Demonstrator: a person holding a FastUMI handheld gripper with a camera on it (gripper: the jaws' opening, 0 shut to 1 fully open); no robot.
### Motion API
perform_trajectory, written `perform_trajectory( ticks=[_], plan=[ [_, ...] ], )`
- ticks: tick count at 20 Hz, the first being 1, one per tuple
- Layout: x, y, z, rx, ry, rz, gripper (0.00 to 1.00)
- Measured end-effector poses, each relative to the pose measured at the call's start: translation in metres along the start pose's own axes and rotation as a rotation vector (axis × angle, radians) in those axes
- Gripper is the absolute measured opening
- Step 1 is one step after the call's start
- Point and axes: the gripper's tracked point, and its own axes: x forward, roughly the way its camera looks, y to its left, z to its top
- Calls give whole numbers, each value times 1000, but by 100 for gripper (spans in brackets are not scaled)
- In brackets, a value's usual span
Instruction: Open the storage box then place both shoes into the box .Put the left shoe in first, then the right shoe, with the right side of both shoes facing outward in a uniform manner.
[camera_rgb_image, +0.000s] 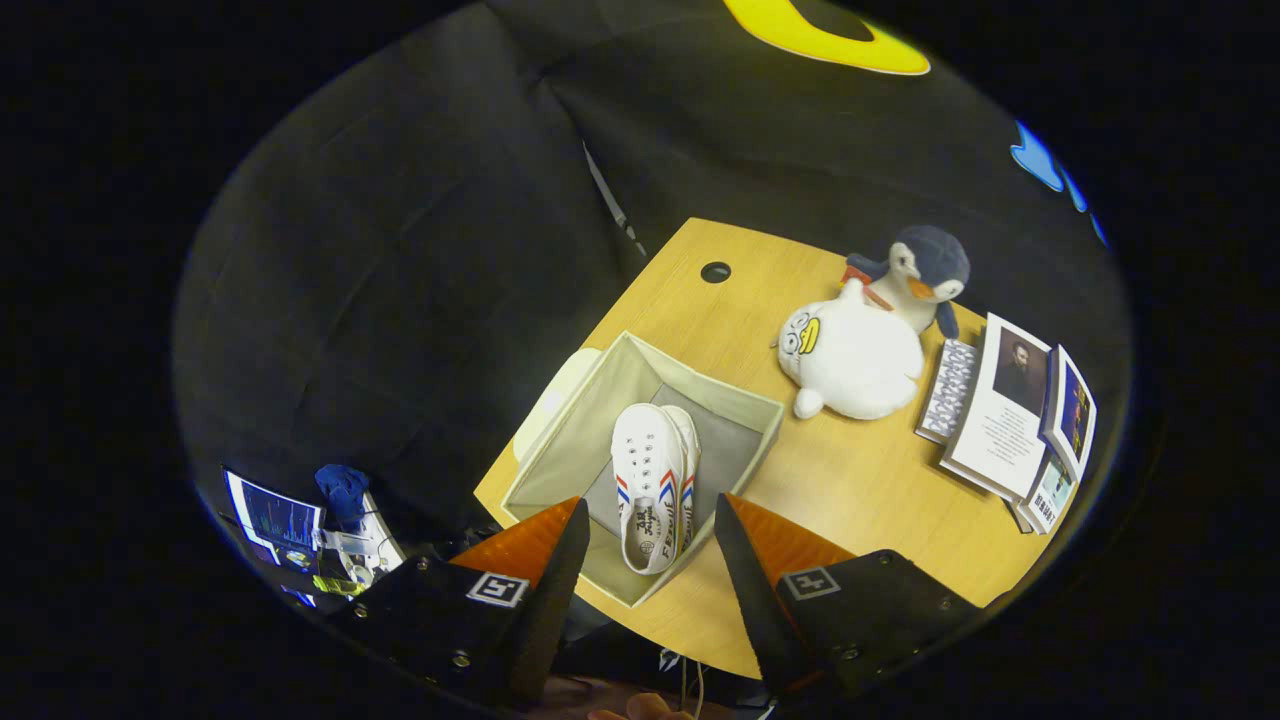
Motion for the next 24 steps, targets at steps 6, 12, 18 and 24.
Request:
perform_trajectory(
  ticks=[6, 12, 18, 24],
  plan=[
    [-91, -39, -22, 115, -173, -33, 77],
    [-187, -111, -45, 191, -427, -213, 95],
    [-290, -170, -66, 158, -870, -498, 98],
    [-343, -162, -91, 51, -1112, -616, 98]
  ],
)
